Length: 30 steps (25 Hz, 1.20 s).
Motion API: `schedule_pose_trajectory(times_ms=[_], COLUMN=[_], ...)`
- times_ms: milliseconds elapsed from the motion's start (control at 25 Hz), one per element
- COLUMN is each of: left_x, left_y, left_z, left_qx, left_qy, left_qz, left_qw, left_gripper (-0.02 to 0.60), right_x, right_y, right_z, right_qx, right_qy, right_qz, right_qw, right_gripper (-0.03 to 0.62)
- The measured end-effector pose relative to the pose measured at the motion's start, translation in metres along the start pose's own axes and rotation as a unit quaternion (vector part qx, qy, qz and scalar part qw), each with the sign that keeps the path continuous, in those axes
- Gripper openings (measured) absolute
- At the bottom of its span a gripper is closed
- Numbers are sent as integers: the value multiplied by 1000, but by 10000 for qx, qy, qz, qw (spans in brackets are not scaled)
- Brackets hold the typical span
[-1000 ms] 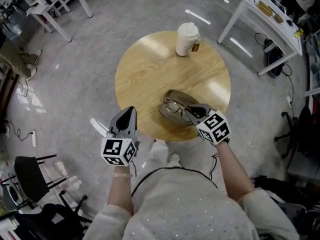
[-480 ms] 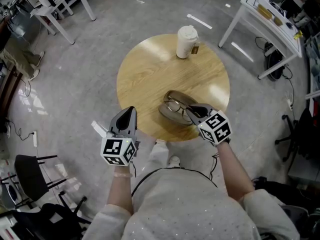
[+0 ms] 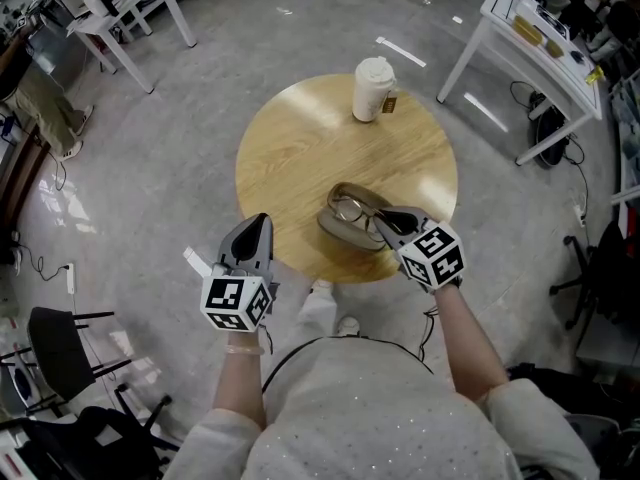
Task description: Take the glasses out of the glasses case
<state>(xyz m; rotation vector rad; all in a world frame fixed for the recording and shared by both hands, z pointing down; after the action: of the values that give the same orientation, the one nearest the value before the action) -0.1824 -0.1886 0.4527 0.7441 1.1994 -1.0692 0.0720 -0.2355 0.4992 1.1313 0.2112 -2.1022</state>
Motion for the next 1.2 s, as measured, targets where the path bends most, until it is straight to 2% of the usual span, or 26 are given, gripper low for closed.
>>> schedule_pose_trajectory(times_ms=[1200], left_x=[17], left_y=[3], left_z=[-15], left_qx=[200], left_qy=[233], left_qz=[171], left_qw=[9994], left_gripper=[5], right_x=[20], right_y=[1], right_z=[-26], right_qx=[-133], right_qy=[796], right_qz=[132], right_qw=[9966], right_gripper=[34])
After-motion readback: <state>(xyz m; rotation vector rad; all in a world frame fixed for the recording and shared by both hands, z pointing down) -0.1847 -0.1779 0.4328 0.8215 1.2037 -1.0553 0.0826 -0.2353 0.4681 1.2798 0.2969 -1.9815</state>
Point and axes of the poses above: the fingertips, and each gripper's own axes: z forward along the fingers, y to its right, x out of its top, the point moved 5 cm from there along -z, backward along the fingers, and after that the axes turned 6 degrees about z, right-handed, at the moved point
